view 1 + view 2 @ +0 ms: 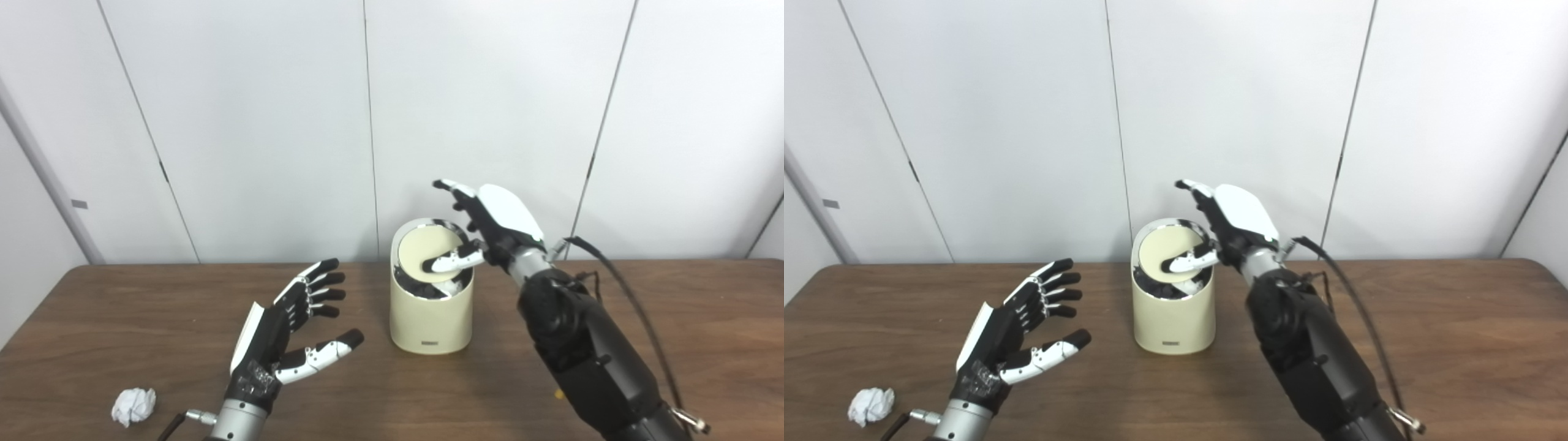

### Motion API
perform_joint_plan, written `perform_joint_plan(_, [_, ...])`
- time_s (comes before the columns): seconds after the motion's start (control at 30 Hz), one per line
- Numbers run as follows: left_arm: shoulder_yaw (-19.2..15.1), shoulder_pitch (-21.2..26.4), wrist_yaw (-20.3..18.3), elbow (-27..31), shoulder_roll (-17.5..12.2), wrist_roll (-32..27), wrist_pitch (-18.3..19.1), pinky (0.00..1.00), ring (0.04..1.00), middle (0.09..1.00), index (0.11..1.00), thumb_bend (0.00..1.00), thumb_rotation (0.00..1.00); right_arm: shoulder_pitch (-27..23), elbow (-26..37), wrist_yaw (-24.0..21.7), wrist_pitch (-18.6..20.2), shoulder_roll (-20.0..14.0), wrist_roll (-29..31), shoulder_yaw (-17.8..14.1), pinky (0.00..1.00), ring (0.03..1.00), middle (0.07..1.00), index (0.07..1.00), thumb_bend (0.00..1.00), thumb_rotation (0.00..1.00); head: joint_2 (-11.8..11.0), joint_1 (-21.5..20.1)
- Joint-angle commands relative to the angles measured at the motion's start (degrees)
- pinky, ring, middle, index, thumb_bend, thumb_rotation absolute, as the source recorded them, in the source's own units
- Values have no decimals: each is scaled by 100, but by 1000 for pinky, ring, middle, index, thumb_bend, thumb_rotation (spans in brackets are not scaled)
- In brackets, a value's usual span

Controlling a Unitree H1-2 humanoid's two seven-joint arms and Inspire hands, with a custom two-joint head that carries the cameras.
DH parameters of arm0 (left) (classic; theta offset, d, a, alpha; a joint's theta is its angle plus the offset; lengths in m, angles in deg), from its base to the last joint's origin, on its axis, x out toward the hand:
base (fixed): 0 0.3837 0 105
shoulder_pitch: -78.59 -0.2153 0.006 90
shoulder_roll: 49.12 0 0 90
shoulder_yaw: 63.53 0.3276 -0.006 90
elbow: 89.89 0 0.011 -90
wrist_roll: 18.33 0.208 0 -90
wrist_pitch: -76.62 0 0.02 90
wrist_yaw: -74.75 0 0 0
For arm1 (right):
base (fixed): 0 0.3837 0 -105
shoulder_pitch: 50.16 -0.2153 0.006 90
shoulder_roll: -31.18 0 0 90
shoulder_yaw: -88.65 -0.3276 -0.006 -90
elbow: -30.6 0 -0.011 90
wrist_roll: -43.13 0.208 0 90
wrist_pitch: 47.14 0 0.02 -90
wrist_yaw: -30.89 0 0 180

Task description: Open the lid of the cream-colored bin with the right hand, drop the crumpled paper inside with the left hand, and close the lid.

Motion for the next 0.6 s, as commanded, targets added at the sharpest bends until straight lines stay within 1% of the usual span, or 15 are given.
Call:
perform_joint_plan(0.0, [-15,101,17,198,7,-37,-53,682,751,819,871,763,248,-84,211,182,-151,-84,181,-278,614,809,905,900,777,251,5,6])
perform_joint_plan(0.1, [-14,96,12,209,-1,-41,-47,679,757,822,872,759,247,-11,378,264,-267,-62,375,-508,629,811,914,903,768,324,14,-6])
perform_joint_plan(0.13, [-16,94,8,211,-1,-53,-42,680,759,822,872,757,245,19,433,282,-277,-49,433,-584,626,811,914,902,760,332,9,-5])
perform_joint_plan(0.23, [-22,94,-8,209,-2,-102,-27,675,763,823,873,755,237,132,545,317,-352,-59,624,-771,634,831,915,893,745,309,16,-4])
perform_joint_plan(0.37, [-15,104,2,184,-12,-56,-60,672,761,824,871,755,240,335,662,346,-410,-171,702,-853,704,868,914,894,723,331,21,-8])
perform_joint_plan(0.43, [-14,109,5,187,-15,-42,-48,671,760,824,870,757,244,471,723,399,-417,-224,685,-868,691,854,901,893,726,365,24,2])
perform_joint_plan(0.5, [-20,113,3,190,-14,-54,-45,673,761,822,870,757,240,652,777,455,-532,-289,703,-881,642,823,901,886,730,400,30,1])
perform_joint_plan(0.57, [-25,118,0,186,-23,-58,-48,675,761,820,869,760,245,876,808,487,-775,-318,885,-957,651,851,951,886,739,408,34,-5])
